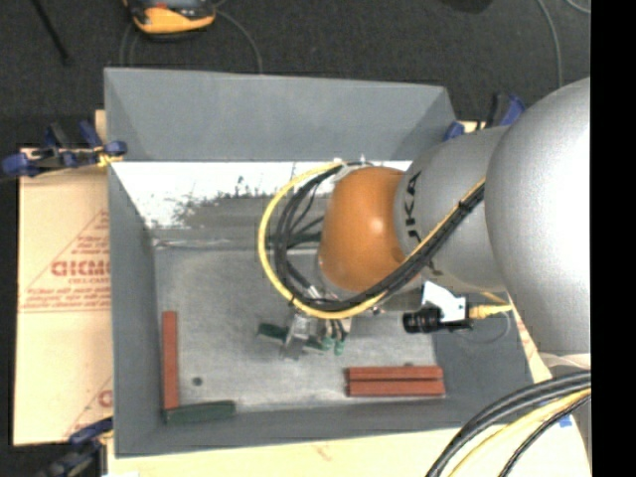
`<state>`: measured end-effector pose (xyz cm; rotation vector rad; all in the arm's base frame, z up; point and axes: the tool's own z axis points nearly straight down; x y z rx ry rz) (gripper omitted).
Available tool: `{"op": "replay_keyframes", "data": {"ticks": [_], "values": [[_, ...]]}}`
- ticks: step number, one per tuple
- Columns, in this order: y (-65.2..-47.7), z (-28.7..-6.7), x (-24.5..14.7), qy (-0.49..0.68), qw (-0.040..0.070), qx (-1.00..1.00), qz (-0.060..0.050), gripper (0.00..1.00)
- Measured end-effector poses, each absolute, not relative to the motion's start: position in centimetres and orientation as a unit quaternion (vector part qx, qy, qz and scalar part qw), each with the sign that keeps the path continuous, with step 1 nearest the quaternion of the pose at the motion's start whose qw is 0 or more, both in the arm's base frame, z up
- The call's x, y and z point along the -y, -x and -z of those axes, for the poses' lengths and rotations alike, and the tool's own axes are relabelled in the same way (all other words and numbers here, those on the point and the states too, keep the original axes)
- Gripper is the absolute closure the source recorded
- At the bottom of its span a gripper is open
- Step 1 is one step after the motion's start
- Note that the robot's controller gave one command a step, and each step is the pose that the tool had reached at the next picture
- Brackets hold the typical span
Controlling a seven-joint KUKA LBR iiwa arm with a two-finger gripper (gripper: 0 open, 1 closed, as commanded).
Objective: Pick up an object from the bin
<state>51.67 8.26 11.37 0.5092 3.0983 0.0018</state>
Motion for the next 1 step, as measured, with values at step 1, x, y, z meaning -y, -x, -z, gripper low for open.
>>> {"op": "replay_keyframes", "data": {"ticks": [1], "values": [[-51.63,-12.56,-8.23,-0.162,0.001,-0.987,0.000,1.00]]}}
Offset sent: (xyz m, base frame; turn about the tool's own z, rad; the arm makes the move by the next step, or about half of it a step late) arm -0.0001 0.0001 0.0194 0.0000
